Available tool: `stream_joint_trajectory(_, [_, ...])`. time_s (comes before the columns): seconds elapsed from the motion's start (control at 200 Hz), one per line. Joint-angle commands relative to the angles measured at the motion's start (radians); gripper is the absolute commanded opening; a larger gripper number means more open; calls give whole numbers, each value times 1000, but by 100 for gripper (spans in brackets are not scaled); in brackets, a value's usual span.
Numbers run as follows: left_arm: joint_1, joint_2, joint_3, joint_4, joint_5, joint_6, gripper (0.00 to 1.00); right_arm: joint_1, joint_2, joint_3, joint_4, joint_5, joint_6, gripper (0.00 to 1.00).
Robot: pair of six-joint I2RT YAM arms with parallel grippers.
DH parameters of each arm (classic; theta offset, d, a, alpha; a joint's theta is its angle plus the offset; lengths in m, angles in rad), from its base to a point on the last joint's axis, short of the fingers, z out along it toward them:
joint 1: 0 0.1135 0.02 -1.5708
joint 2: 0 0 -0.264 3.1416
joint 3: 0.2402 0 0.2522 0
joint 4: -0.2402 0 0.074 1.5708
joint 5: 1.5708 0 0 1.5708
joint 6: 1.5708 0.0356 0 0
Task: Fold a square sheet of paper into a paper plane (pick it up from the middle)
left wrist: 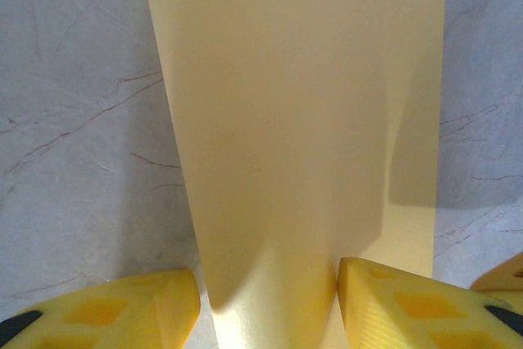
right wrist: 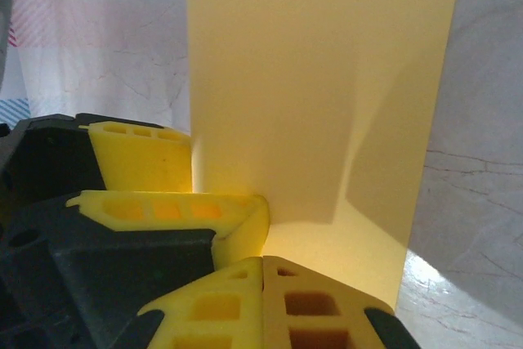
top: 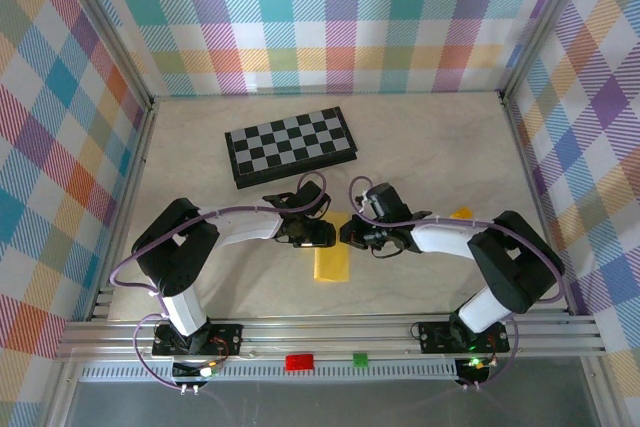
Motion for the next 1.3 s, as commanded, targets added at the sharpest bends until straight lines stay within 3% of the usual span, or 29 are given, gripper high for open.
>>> stream_joint_trajectory(0.0, [-1,125,-43,53,-63,16,53,12,23,21,-22,-1,4,0])
stream_joint_trajectory(0.865, [-2,120,-50,55,-64,14,53,24,98,21,49,-30,36,0])
stream_joint_trajectory(1.295, [-5,100,-38,54,-44,10,53,24,141,-5,-135,68,-46,0])
